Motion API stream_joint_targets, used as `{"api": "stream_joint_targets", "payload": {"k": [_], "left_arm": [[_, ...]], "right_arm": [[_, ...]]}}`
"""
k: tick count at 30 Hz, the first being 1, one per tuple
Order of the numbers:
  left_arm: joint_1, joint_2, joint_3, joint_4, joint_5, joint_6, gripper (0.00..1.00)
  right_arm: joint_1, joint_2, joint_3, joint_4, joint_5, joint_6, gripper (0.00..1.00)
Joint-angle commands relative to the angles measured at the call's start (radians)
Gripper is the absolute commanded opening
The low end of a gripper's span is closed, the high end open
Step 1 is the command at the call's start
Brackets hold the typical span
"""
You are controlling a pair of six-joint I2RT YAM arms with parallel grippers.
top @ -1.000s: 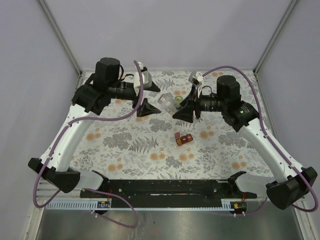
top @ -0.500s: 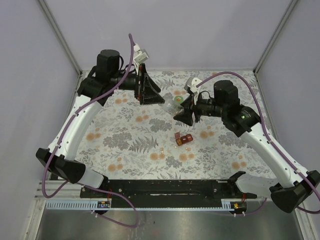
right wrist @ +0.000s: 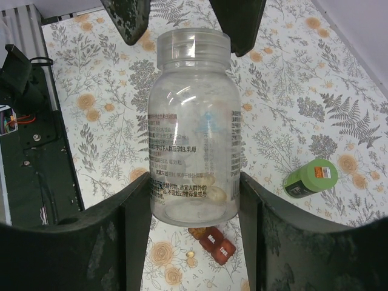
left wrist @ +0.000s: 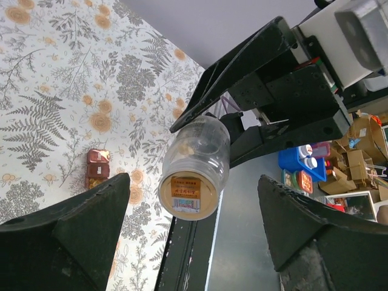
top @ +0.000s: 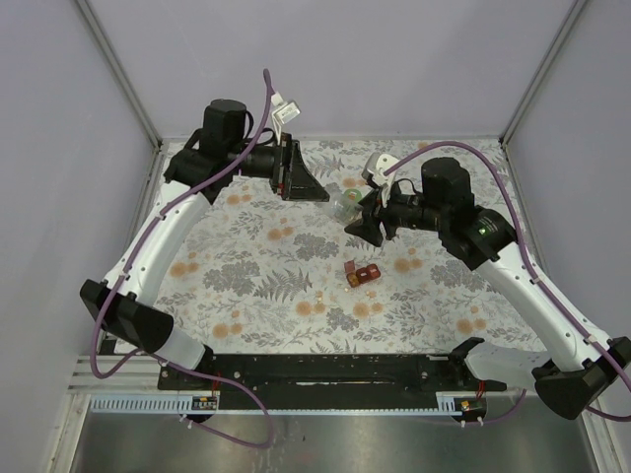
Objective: Sort the pills into containers
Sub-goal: Screw the lid of the pill bottle onto the pill bottle.
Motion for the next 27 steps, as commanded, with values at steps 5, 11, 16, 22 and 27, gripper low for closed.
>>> {"api": "stream_joint_targets", "payload": {"k": [5, 11, 16, 22, 27], "left_arm": [[-0.017, -0.008, -0.039, 0.011, 0.041, -0.027, 0.8], [-0.033, -0.011, -0.053, 0.011, 0.041, -0.018, 0.61], [-0.036, 0.006, -0.036, 0.013, 0.052, -0.009, 0.42], [-0.037, 0.015, -0.007, -0.019, 0.079, 0.066, 0.24], [-0.036, 0.015, 0.01, -0.093, 0.113, 0.224, 0.18]], "right_arm": [[0.015, -0.018, 0.043, 0.02, 0.032, -0.021, 0.0], [0.015, -0.021, 0.034, 0.025, 0.035, -0.019, 0.0], [0.013, -0.026, 0.025, 0.027, 0.023, -0.018, 0.0], [0.013, -0.029, 0.012, 0.033, 0.003, -0.009, 0.0], [0.013, -0.018, 0.014, 0.037, -0.036, 0.027, 0.0]]}}
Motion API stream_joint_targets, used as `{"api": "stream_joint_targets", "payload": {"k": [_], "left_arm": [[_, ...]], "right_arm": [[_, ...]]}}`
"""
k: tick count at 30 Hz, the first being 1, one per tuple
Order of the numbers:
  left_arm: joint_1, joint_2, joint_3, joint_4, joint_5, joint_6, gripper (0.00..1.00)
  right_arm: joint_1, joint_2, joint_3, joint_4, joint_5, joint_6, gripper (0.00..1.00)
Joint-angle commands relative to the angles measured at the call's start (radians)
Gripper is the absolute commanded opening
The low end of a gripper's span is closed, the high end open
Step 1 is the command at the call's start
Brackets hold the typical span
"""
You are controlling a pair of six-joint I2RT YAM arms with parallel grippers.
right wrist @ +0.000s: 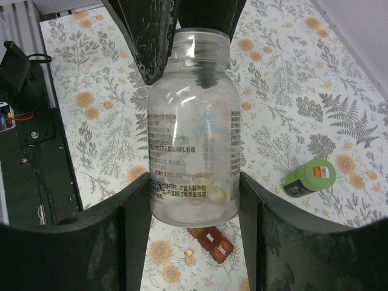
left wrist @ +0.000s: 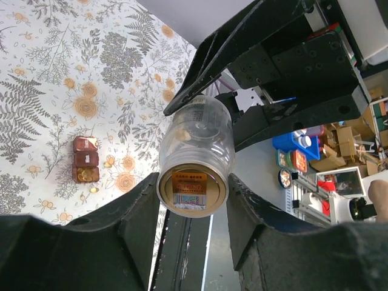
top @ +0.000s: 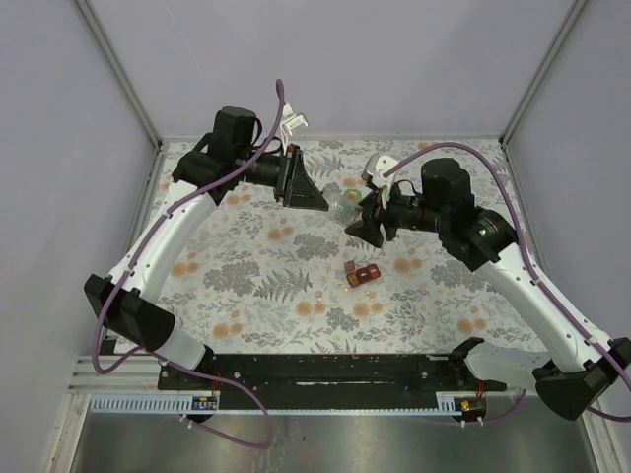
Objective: Sort the pills into containers
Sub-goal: Screw the lid of the pill bottle onto the pill bottle.
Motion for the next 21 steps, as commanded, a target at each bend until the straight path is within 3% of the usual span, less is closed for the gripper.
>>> {"api": "stream_joint_targets", "payload": {"k": [1, 7, 10, 12, 21], "left_arm": [[-0.006, 0.001, 0.055, -0.072, 0.074, 0.203, 0.18], [-0.006, 0.009, 0.116, -0.237, 0.063, 0.472, 0.16], [-0.006, 0.003, 0.126, -0.266, 0.065, 0.562, 0.09], [-0.006, -0.001, 0.129, -0.27, 0.06, 0.601, 0.0], [-0.02, 0.006, 0.15, -0.266, 0.026, 0.599, 0.0]], "right_arm": [[0.006, -0.009, 0.016, 0.043, -0.062, 0.05, 0.0], [-0.011, 0.023, 0.027, 0.073, -0.158, 0.134, 0.0], [-0.026, 0.036, 0.024, 0.094, -0.201, 0.171, 0.0], [-0.034, 0.043, 0.018, 0.111, -0.229, 0.199, 0.0], [-0.041, 0.04, -0.001, 0.12, -0.234, 0.2, 0.0]]}}
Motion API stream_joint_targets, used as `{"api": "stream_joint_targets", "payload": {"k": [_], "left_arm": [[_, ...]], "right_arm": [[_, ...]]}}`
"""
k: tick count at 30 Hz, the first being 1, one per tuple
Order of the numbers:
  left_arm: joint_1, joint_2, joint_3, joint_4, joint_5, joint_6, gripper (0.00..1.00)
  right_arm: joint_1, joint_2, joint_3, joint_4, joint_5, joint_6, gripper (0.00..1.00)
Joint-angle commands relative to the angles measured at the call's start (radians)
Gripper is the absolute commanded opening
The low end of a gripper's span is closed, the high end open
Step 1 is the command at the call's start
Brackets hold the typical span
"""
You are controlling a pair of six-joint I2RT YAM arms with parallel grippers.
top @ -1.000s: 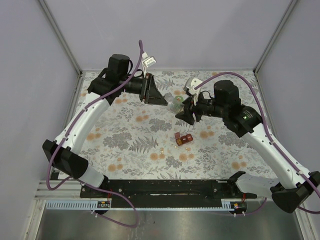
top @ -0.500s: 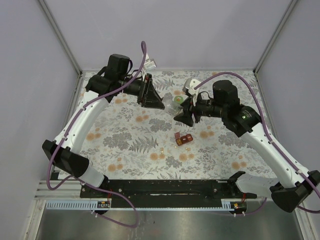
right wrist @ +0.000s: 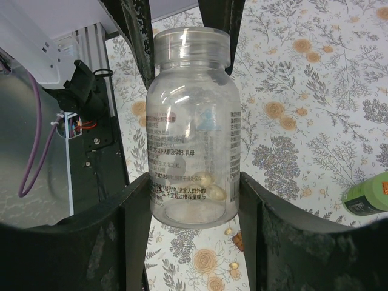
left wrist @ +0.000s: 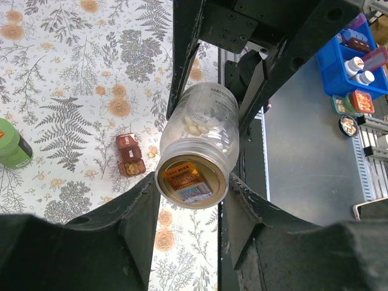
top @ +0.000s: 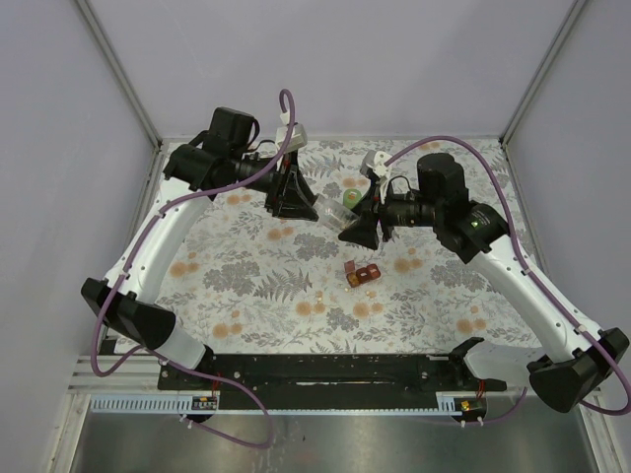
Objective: Sort the pills into containers
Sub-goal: Screw the lid of the pill bottle onto the pill bottle.
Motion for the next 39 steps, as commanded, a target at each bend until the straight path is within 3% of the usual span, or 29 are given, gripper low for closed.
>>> {"api": "stream_joint_targets", "payload": {"k": [1, 6, 10, 16, 19, 25, 32, 35, 39], "left_arm": [[-0.022, -0.004, 0.037, 0.042, 0.004, 0.047, 0.0], [-0.027, -0.001, 0.046, 0.064, 0.013, 0.003, 0.0], [-0.029, 0.011, 0.076, 0.073, 0.004, -0.044, 0.51], [-0.026, -0.018, 0.035, 0.183, -0.016, -0.138, 0.78], [-0.024, -0.023, 0.033, 0.185, -0.017, -0.141, 0.77], [-0.004, -0.014, 0.044, 0.154, -0.007, -0.13, 0.63], [0.03, -0.024, 0.041, 0.134, 0.016, -0.119, 0.64], [0.03, -0.023, 0.035, 0.134, 0.026, -0.119, 0.57], [0.028, -0.015, 0.029, 0.131, 0.05, -0.129, 0.54]], "right_arm": [[-0.004, -0.008, 0.0, 0.088, -0.026, 0.052, 0.0], [-0.004, -0.021, -0.005, 0.077, -0.005, 0.026, 0.0], [-0.003, -0.029, -0.008, 0.079, 0.0, 0.024, 0.0], [-0.003, -0.04, -0.014, 0.082, 0.006, 0.02, 0.0], [-0.004, -0.043, -0.014, 0.082, 0.007, 0.023, 0.0], [-0.004, -0.049, -0.017, 0.08, 0.012, 0.018, 0.0], [-0.004, -0.049, -0.014, 0.077, 0.015, 0.015, 0.0], [-0.004, -0.043, -0.008, 0.079, 0.014, 0.018, 0.0], [-0.004, -0.041, -0.008, 0.08, 0.021, 0.018, 0.0]]}}
